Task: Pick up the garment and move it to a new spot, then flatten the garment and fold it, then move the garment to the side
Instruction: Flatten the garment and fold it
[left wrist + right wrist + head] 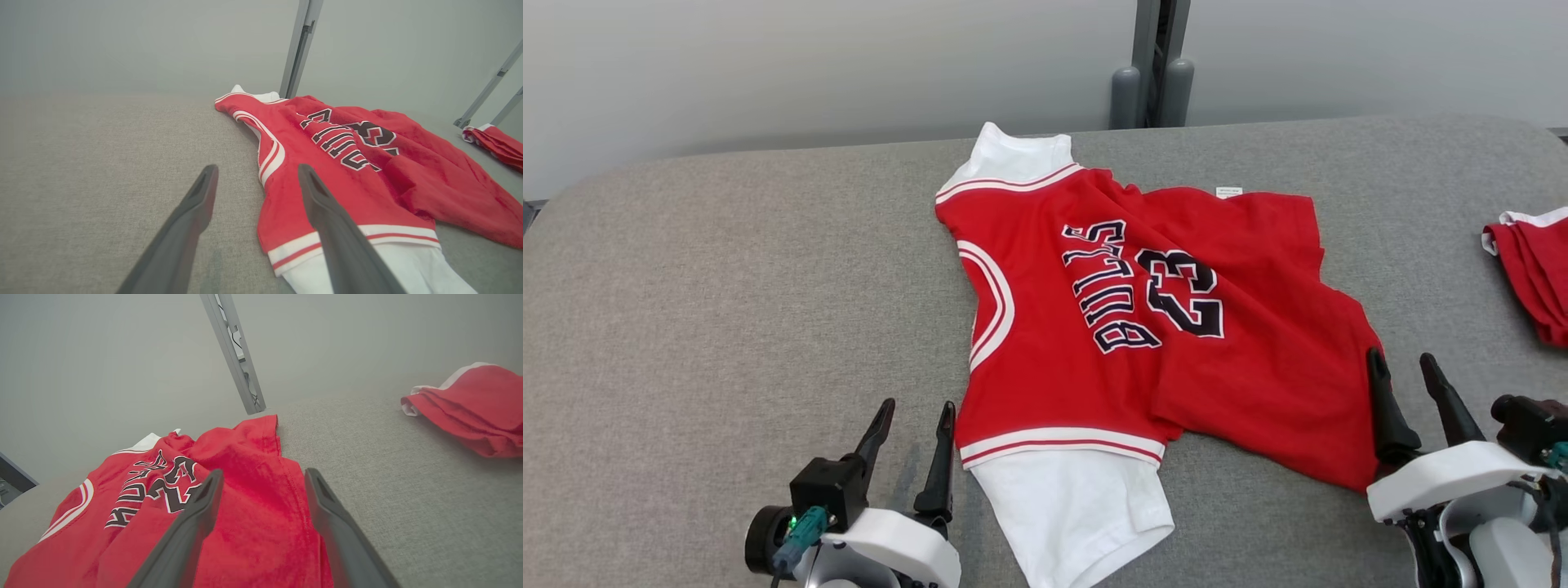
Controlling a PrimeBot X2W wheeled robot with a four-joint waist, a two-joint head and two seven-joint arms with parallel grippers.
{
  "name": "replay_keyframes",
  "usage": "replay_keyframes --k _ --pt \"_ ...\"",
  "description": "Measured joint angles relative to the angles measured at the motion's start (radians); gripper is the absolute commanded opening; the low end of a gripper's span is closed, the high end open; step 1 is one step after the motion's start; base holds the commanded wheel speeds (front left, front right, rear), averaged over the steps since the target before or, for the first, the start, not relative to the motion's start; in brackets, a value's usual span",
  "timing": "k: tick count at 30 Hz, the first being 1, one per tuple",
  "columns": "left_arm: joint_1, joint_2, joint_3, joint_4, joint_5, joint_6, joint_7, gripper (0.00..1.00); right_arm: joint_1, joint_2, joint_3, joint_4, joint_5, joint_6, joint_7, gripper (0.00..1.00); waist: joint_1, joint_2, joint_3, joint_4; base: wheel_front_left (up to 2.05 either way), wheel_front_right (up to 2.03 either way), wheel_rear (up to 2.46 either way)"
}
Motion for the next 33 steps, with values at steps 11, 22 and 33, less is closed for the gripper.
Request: replay_keyframes --k 11,22,33 --pt "-0.055 0.000 -0.032 0.173 -0.041 0.011 0.000 1.00 0.023 0.040 -0.014 -0.060 -0.050 0.000 0.015 1.00 0.0001 0.0000 0.004 -0.047 0.00 0.00 0.00" --pt "-0.212 0.000 -0.081 0.445 -0.056 0.024 0.013 0.75 0.023 0.050 -0.023 -0.121 -0.059 0.000 0.032 1.00 0.0001 0.0000 0.040 -0.127 0.00 0.00 0.00" --pt "-0.271 0.013 -0.066 0.489 -0.083 0.041 0.002 0.00 0.026 0.060 -0.037 -0.131 -0.069 0.000 0.033 1.00 0.0000 0.0000 0.051 -0.130 0.00 0.00 0.00"
